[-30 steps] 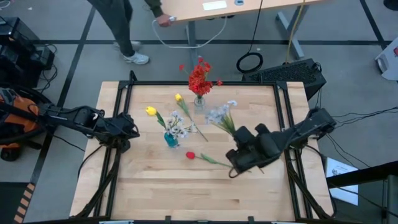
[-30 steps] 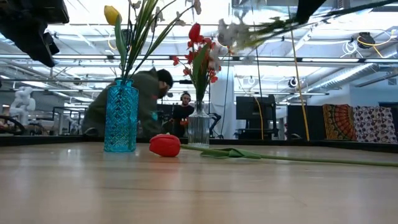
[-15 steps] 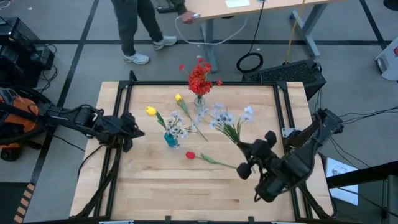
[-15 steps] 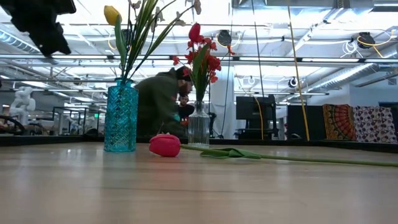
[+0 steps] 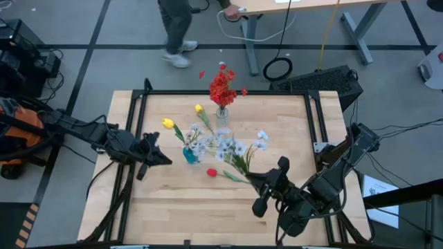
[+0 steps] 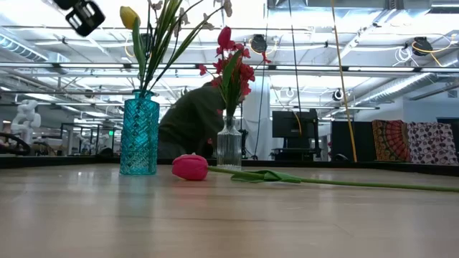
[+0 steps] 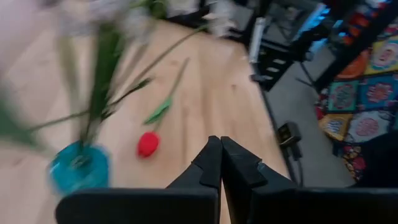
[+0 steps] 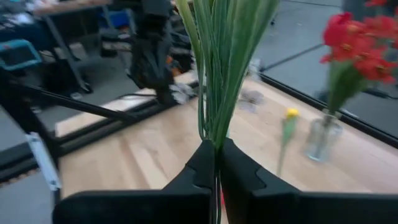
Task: Sort flowers into vase by color
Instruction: Put the white flowers into the blue vase
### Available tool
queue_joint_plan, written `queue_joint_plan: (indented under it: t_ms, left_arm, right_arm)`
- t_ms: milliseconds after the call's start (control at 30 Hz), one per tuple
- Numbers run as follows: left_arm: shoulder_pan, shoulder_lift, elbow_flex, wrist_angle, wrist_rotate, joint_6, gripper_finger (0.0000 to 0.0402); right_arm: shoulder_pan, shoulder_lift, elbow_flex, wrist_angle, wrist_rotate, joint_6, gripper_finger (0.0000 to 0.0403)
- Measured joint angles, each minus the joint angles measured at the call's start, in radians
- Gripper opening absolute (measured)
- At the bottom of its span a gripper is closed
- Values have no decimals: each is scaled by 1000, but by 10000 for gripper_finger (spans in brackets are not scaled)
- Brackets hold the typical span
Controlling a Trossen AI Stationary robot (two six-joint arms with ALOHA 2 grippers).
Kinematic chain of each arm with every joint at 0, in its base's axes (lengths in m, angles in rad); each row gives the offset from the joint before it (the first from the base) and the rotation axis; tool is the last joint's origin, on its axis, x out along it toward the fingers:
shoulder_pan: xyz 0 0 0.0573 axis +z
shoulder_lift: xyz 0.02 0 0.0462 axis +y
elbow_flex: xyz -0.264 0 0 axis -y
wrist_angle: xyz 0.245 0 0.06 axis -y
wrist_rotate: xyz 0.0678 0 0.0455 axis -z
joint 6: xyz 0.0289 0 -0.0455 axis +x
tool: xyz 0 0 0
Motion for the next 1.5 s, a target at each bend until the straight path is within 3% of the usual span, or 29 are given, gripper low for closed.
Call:
queue_joint_plan:
  t_ms: [200,500,733,833,1000,1133,1267,1500]
  left_arm:
    - [-97,132,2,174,-42,8,8]
    - [-133,231,25,352,-32,6,8]
    - [-133,239,25,483,-29,12,10]
    - [-141,240,25,518,-21,16,28]
    - [-162,243,25,535,-24,74,94]
    - [-162,242,25,584,-111,161,139]
    - [-161,242,25,601,-206,241,146]
    - [-161,243,25,598,-190,249,133]
  right_arm:
    - [-45,25,0,252,-74,-191,4]
    - [-187,67,0,746,-413,-597,4]
    - [-262,124,0,897,-556,-634,4]
    - [-290,154,0,976,-592,-646,4]
    - [-328,205,0,1091,-656,-702,4]
    - [-348,227,0,1149,-661,-706,4]
    - [-361,242,0,1172,-661,-748,4]
    - [-381,241,0,1174,-657,-824,4]
